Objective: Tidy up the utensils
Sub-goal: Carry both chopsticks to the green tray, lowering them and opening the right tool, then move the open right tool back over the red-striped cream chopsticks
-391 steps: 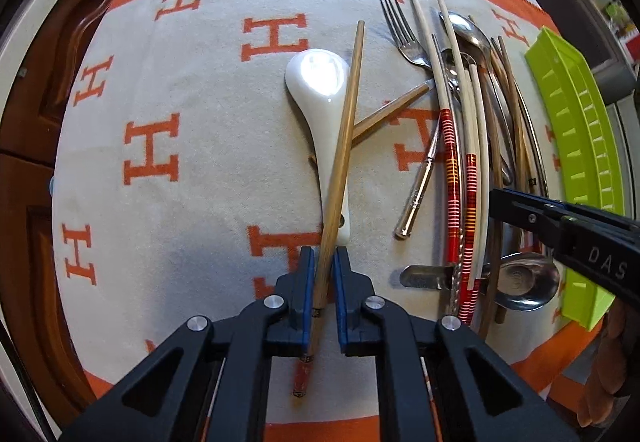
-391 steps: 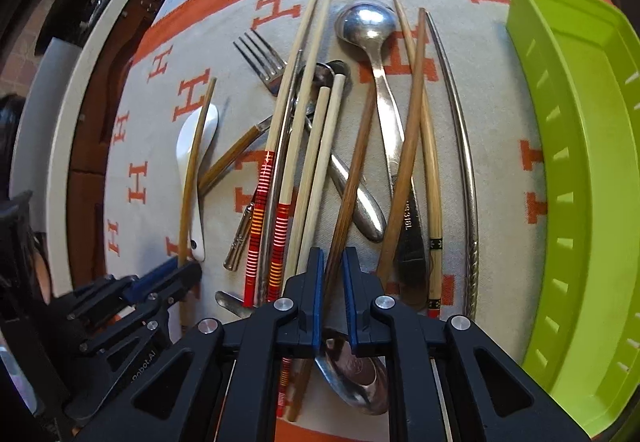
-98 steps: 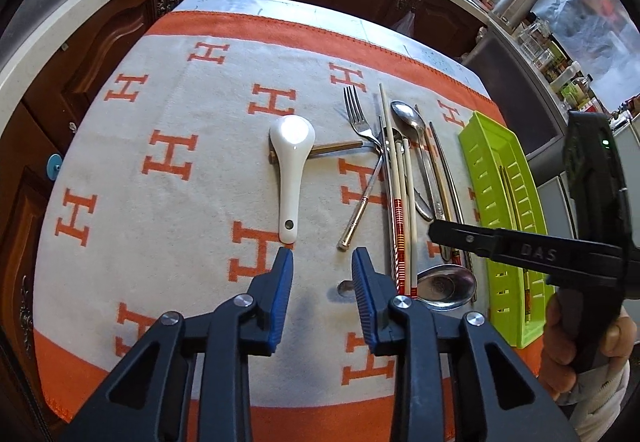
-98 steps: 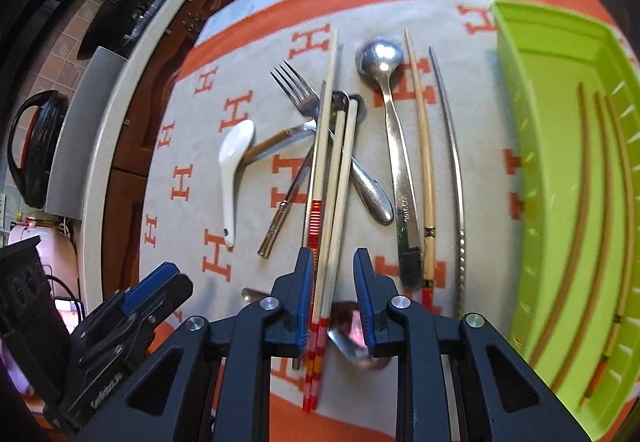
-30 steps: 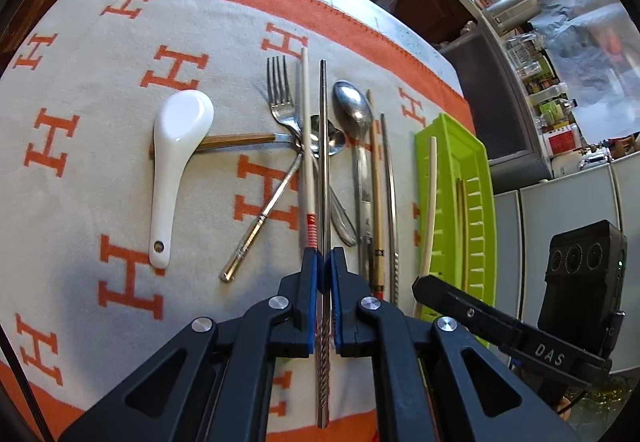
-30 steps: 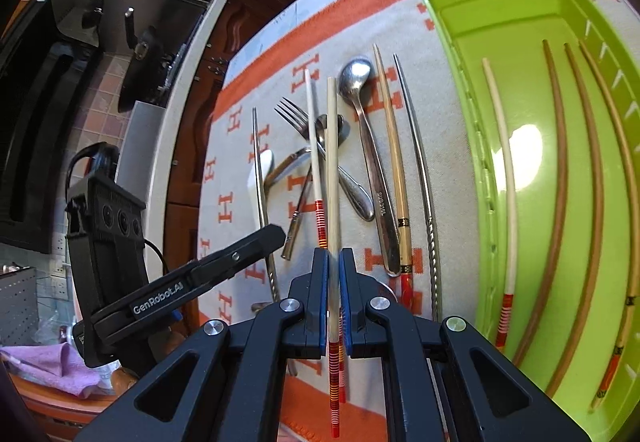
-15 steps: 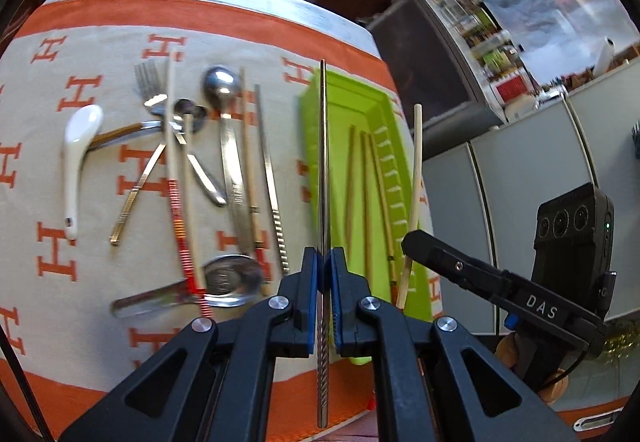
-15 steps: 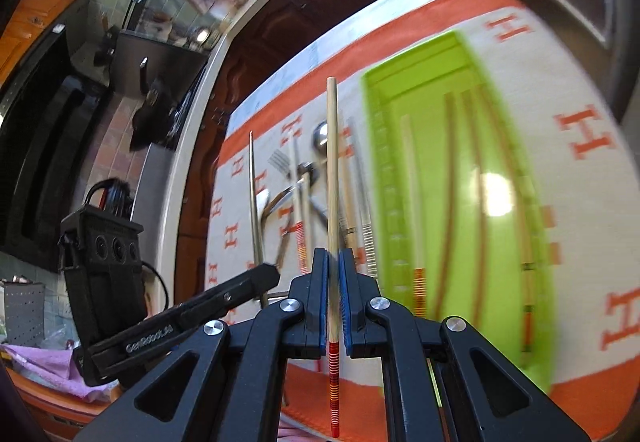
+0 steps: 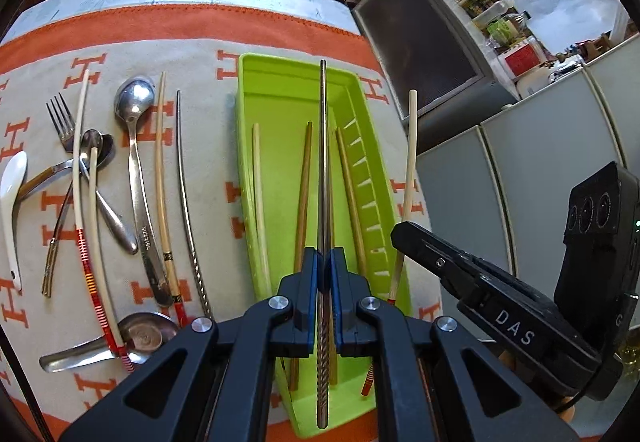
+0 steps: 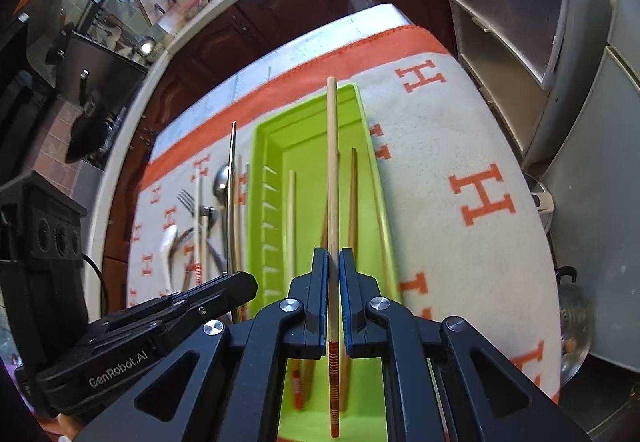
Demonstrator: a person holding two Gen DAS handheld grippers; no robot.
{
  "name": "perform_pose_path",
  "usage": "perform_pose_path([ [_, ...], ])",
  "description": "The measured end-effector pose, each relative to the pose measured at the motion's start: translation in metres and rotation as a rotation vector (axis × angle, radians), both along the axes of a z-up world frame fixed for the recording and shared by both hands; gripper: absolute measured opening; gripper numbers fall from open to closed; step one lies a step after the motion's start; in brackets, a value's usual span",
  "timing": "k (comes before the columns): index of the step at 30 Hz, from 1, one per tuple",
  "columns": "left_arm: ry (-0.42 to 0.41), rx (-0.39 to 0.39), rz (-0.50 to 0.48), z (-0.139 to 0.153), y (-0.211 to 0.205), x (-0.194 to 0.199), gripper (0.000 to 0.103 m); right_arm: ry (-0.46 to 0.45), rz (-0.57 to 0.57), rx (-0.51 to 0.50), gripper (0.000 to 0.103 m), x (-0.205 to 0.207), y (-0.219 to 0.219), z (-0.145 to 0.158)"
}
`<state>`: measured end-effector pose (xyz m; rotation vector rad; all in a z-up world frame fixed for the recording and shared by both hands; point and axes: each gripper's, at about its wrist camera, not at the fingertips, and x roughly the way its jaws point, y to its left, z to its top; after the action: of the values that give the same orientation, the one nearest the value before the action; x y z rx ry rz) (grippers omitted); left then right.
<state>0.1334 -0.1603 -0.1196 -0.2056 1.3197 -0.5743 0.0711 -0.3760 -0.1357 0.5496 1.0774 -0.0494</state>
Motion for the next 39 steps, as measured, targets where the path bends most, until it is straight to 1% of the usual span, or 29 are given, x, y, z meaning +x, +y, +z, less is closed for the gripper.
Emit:
perform_pose_path([
  [3, 0.018, 0.023, 0.005, -0.009, -0.003, 0.002, 0.004, 0.051, -0.007, -0.027, 0.007, 0.013, -0.006, -0.013],
  [5, 0.026, 0.04, 0.006, -0.013, -0.002, 0.002, 0.004, 0.071, 0.0, -0.014, 0.008, 0.02, -0.008, -0.022],
  [7, 0.035, 0.051, 0.003, -0.016, -0.002, 0.001, 0.007, 0.072, -0.002, -0.001, 0.013, 0.021, -0.013, -0.027],
  [9, 0.041, 0.051, 0.005, -0.017, -0.001, 0.0, 0.008, 0.066, -0.01, 0.007, 0.016, 0.022, -0.013, -0.028],
  [13, 0.033, 0.048, -0.001, -0.015, 0.005, -0.005, 0.012, 0.049, -0.026, 0.035, 0.016, 0.02, -0.014, -0.028],
  [14, 0.028, 0.046, -0.002, -0.013, 0.007, -0.007, 0.012, 0.047, -0.028, 0.039, 0.016, 0.021, -0.001, -0.025],
  [16, 0.012, 0.05, -0.005, -0.009, 0.012, -0.011, 0.013, 0.041, -0.029, 0.042, 0.016, 0.014, -0.004, -0.022],
  [17, 0.001, 0.058, -0.002, -0.007, 0.015, -0.012, 0.017, 0.041, -0.031, 0.04, 0.016, 0.017, 0.008, -0.023],
  [18, -0.018, 0.072, -0.001, -0.004, 0.019, -0.016, 0.019, 0.04, -0.033, 0.04, 0.016, 0.016, 0.012, -0.022],
  [19, -0.029, 0.078, 0.0, -0.002, 0.023, -0.018, 0.02, 0.039, -0.032, 0.043, 0.016, 0.013, 0.013, -0.021],
  [26, -0.047, 0.101, 0.036, 0.005, 0.061, -0.028, 0.021, 0.038, -0.002, 0.054, 0.016, -0.003, 0.034, -0.017],
  [30, -0.061, 0.101, 0.071, 0.009, 0.086, -0.032, 0.023, 0.045, 0.021, 0.049, 0.016, -0.007, 0.048, -0.014],
  [36, -0.094, 0.121, 0.131, 0.017, 0.129, -0.038, 0.025, 0.038, 0.075, 0.04, 0.016, -0.008, 0.074, -0.005],
  [39, -0.102, 0.126, 0.157, 0.019, 0.147, -0.039, 0.031, 0.043, 0.099, 0.04, 0.016, -0.005, 0.087, -0.003],
])
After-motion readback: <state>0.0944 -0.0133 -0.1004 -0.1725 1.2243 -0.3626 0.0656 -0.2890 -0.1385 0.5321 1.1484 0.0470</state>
